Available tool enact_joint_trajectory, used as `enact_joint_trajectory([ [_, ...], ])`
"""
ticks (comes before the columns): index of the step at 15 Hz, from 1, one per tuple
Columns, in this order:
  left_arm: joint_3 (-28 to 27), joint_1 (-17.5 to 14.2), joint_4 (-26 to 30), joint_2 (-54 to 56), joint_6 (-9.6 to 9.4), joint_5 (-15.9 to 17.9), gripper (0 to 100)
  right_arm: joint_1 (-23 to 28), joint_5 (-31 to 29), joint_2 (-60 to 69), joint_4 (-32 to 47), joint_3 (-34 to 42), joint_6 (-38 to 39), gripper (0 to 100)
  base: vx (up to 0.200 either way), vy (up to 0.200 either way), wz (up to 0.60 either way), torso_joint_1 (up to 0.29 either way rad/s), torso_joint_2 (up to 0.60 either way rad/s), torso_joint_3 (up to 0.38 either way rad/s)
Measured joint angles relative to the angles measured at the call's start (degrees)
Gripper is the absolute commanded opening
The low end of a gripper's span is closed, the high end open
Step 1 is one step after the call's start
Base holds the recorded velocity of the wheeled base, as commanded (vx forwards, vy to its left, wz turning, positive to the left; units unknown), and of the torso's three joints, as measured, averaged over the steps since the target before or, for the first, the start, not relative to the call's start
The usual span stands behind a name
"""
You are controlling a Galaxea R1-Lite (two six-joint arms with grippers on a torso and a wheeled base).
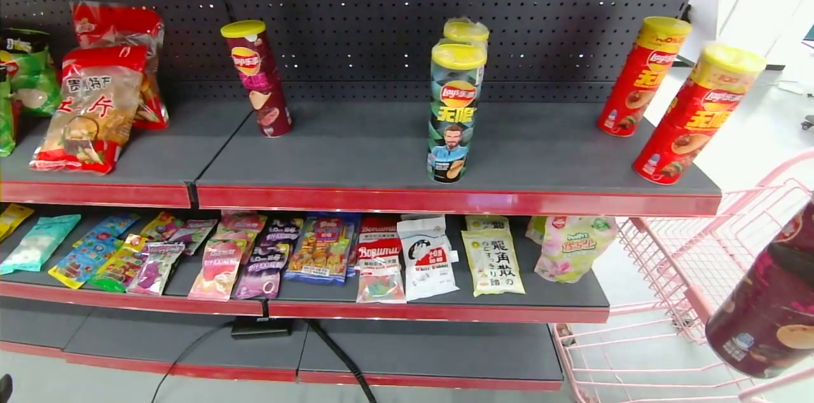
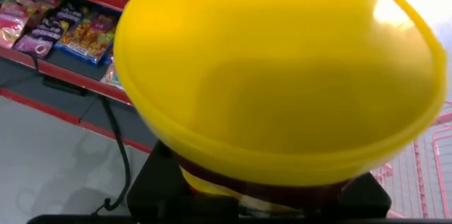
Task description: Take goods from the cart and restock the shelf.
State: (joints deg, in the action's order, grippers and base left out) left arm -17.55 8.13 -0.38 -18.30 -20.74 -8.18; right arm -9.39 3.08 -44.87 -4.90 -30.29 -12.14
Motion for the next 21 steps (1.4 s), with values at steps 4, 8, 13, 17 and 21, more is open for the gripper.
enact_joint_trajectory([
  [4,0.0,0.0,0.6,0.9,0.05,0.0,100,-0.3,3.3,1.4,-0.1,0.1,0.3,0,0.0,0.2,0.0,0.004,0.0,0.004],
  [8,0.0,0.0,0.6,1.3,0.05,0.0,100,-0.6,7.4,4.8,0.0,2.5,0.4,0,0.0,0.2,0.0,0.004,0.0,0.002],
  [13,0.0,0.0,0.6,1.3,0.0,0.0,100,-0.5,7.4,6.3,0.0,2.6,0.3,0,0.0,0.2,0.0,0.003,0.0,0.0],
  [17,-0.1,0.0,0.5,1.4,-0.12,-0.1,100,-0.6,7.5,7.0,0.1,3.2,0.2,0,0.0,0.1,0.0,0.002,0.0,-0.001],
  [21,-0.1,-0.1,0.5,1.5,-3.8,-0.6,100,-0.6,7.3,8.2,0.2,4.6,0.2,0,0.05,0.0,0.0,-0.002,0.0,-0.001],
])
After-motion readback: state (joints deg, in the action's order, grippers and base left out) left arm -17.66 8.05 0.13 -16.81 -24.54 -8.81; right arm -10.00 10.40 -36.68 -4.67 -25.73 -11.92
